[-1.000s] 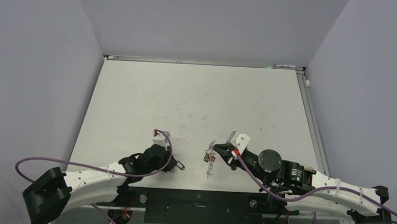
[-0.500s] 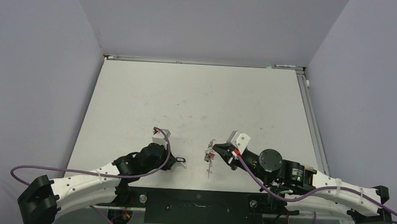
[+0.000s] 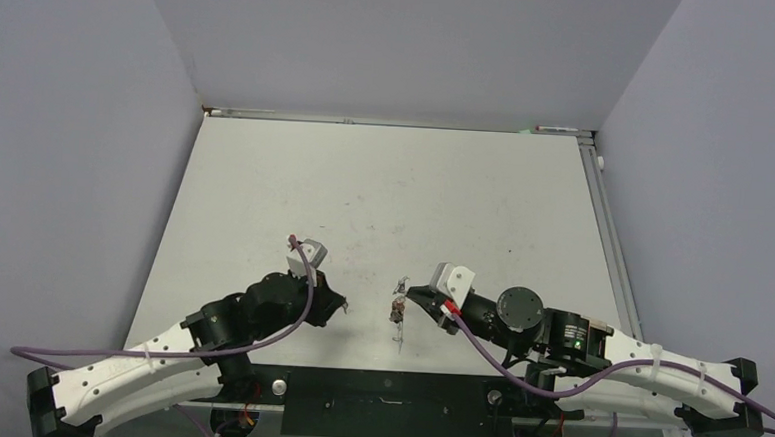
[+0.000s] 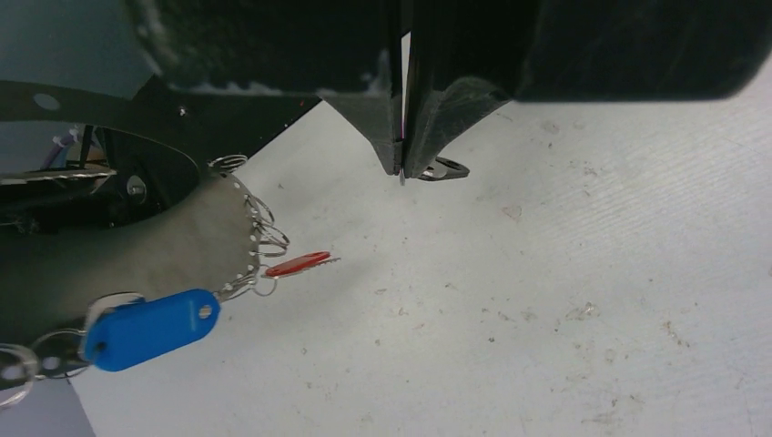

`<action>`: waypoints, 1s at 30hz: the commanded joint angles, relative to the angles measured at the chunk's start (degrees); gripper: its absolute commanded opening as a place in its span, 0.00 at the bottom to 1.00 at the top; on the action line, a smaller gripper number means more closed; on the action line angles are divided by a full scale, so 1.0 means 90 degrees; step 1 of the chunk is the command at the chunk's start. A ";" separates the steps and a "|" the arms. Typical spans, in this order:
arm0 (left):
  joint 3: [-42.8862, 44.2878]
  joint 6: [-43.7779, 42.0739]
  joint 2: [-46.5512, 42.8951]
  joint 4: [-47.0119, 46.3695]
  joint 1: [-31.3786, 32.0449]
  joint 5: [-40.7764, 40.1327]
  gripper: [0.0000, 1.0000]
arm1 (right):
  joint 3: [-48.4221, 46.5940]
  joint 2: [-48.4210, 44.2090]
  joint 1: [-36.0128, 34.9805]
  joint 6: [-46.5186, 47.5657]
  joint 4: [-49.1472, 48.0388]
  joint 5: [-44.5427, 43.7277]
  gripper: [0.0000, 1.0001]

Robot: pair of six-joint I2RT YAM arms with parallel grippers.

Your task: Put the keys on the keyring

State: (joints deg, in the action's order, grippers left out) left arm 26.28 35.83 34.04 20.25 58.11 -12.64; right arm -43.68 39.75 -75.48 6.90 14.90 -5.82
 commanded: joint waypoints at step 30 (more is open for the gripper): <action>0.0562 -0.5907 -0.0841 -0.1025 0.0299 0.2865 0.00 | -0.0662 0.1013 -0.0049 0.0748 0.0003 0.1690 0.05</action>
State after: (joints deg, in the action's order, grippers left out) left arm 33.26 -10.70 27.14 16.78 60.73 8.05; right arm -47.99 48.71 -75.48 13.08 18.15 7.60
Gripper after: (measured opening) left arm 0.003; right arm 0.062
